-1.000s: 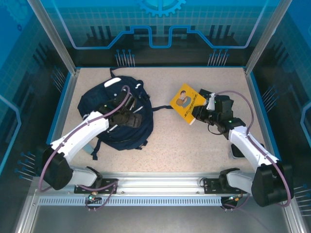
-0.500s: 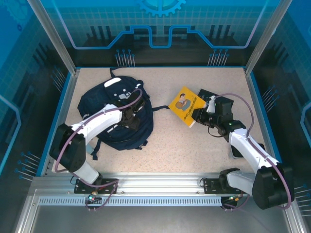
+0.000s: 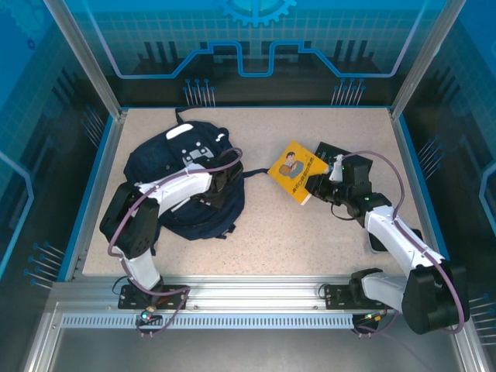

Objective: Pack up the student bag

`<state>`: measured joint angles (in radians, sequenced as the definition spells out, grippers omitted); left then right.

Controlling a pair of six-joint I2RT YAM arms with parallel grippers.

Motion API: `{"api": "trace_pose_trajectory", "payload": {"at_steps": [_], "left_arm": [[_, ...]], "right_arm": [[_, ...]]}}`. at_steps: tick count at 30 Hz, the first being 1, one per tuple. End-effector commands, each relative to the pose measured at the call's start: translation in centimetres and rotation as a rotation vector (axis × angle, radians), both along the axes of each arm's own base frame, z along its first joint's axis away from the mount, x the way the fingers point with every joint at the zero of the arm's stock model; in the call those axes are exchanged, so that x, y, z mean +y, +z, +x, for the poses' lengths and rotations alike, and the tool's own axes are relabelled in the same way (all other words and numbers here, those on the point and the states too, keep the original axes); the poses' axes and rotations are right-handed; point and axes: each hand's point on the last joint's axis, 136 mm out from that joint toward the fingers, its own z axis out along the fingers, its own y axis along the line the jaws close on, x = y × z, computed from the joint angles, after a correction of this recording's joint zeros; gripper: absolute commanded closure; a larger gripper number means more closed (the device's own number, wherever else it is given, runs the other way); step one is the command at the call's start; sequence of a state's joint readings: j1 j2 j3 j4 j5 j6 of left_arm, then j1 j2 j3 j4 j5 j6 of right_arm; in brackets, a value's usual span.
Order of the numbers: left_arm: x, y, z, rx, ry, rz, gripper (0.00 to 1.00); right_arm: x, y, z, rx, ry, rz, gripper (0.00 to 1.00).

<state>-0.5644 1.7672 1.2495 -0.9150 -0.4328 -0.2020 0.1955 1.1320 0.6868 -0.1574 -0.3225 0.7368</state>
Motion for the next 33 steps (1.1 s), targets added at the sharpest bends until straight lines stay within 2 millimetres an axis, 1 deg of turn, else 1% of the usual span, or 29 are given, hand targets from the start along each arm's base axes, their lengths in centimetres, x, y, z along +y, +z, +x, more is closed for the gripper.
{"api": "trace_pose_trajectory", "payload": {"at_steps": [1, 5, 8, 11, 13, 16, 19, 22, 24, 26, 28, 30, 33], "left_arm": [[0.6, 0.4, 0.4, -0.009, -0.016, 0.068, 0.50], [1.1, 0.4, 1.1, -0.037, -0.002, 0.114, 0.55], [0.5, 0.6, 1.8, -0.062, -0.018, 0.151, 0.59], [-0.1, 1.0, 2.5, -0.092, -0.039, 0.184, 0.67], [-0.3, 1.4, 2.8, -0.112, -0.047, 0.192, 0.74], [-0.6, 2.6, 3.6, -0.162, -0.063, 0.205, 0.84], [-1.2, 4.8, 4.5, -0.251, -0.085, 0.213, 0.91], [-2.0, 7.7, 5.3, -0.356, -0.105, 0.197, 0.97], [-2.5, 10.3, 5.8, -0.442, -0.115, 0.179, 1.00], [-3.1, 12.8, 6.1, -0.528, -0.121, 0.154, 1.00], [-3.3, 15.8, 6.2, -0.641, -0.100, 0.133, 0.99], [-3.7, 18.7, 6.1, -0.744, -0.075, 0.074, 0.98], [-4.7, 21.4, 5.9, -0.853, -0.052, -0.040, 0.99]], "right_arm": [[0.7, 2.4, 0.9, -0.085, 0.023, 0.039, 1.00], [0.9, 2.4, 0.8, -0.081, 0.026, 0.041, 1.00], [1.1, 2.3, 0.8, -0.078, 0.027, 0.042, 1.00], [1.2, 2.4, 0.7, -0.076, 0.029, 0.044, 1.00], [1.0, 2.5, 0.6, -0.080, 0.023, 0.037, 1.00], [0.7, 2.8, 0.4, -0.086, 0.016, 0.020, 1.00], [0.3, 3.2, 0.2, -0.099, 0.003, 0.000, 1.00], [-0.1, 3.6, 0.0, -0.110, -0.006, -0.012, 1.00], [-0.3, 4.0, -0.1, -0.117, -0.010, -0.016, 1.00], [-0.6, 4.5, -0.3, -0.127, -0.011, -0.021, 1.00], [-0.8, 5.1, -0.6, -0.151, -0.004, -0.030, 1.00], [-1.1, 5.6, -1.1, -0.168, 0.001, -0.055, 1.00], [-1.2, 6.3, -1.8, -0.194, 0.021, -0.058, 1.00]]}}
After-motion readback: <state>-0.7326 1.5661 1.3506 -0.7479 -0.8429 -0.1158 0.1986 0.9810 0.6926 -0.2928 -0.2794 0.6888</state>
